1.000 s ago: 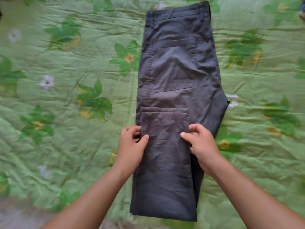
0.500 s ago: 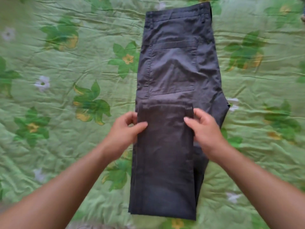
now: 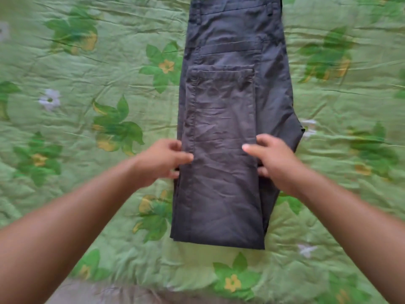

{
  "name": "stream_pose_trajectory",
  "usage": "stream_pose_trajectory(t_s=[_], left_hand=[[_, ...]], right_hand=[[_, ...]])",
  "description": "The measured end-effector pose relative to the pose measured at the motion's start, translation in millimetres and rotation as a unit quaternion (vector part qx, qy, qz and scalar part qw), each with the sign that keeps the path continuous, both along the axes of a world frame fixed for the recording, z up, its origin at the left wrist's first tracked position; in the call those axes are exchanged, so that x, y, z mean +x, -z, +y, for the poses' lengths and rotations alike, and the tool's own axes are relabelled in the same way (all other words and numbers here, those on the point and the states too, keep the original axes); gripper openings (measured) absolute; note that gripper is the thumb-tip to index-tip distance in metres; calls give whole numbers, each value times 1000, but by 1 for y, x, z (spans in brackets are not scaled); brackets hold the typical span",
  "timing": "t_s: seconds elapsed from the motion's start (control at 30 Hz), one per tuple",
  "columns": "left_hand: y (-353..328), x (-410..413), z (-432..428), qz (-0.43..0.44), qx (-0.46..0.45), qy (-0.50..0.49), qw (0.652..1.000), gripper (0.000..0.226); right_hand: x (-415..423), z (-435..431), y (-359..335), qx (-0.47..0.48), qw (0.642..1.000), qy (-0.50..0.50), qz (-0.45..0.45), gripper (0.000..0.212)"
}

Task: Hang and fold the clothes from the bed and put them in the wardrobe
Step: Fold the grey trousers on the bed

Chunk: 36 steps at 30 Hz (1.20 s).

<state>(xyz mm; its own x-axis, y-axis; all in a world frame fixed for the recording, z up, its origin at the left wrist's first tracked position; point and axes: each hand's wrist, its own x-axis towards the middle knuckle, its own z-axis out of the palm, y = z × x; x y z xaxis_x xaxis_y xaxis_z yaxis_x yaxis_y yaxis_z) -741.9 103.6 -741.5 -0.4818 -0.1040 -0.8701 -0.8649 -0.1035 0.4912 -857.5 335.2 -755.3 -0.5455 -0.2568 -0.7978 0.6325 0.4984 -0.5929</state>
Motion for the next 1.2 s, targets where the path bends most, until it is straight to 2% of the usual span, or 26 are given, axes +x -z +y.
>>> stream_pose_trajectory(t_s=[0.1, 0.2, 0.27, 0.47, 0.57, 0.67, 0.73, 0.8, 0.87, 0.93, 1.0, 1.1, 1.2], left_hand=[[4, 70, 39, 0, 65, -22, 998, 16], [8, 119, 67, 12, 57, -52, 997, 23], [10, 128, 73, 19, 41, -75, 996, 22], [12, 48, 47, 126, -16, -169, 977, 24], [6, -8, 32, 173, -77, -151, 970, 29], [-1, -52, 9, 222, -113, -137, 959, 29], [-3, -68, -8, 207, -130, -147, 958, 26], [2, -64, -13, 144, -126, -153, 970, 25], [11, -42, -6, 94, -114, -140, 979, 24], [17, -9, 9, 75, -100, -129, 984, 17], [20, 26, 26, 68, -47, -152, 985, 11], [25, 69, 49, 65, 54, -195, 977, 19], [28, 94, 64, 72, 91, -195, 974, 32]], right_hand=[[66, 41, -5, 0, 999, -19, -38, 16], [116, 62, -4, 28, 997, -60, -39, 27], [125, 62, -1, 22, 998, -49, -30, 29], [52, 13, 8, -5, 998, 27, 52, 14], [4, -19, 5, 10, 994, 25, 104, 9], [-40, -47, -6, -15, 985, 30, 168, 10], [-58, -53, -11, -37, 986, 46, 155, 5], [-54, -45, -9, -25, 995, 42, 91, 11], [-32, -30, -2, -1, 998, 34, 48, 18], [-3, -8, 3, 0, 998, 48, 31, 11], [25, 14, 5, -2, 998, 47, 30, 1], [54, 33, 3, -30, 998, 54, 17, 5], [65, 37, -4, -52, 996, 75, 23, 18]])
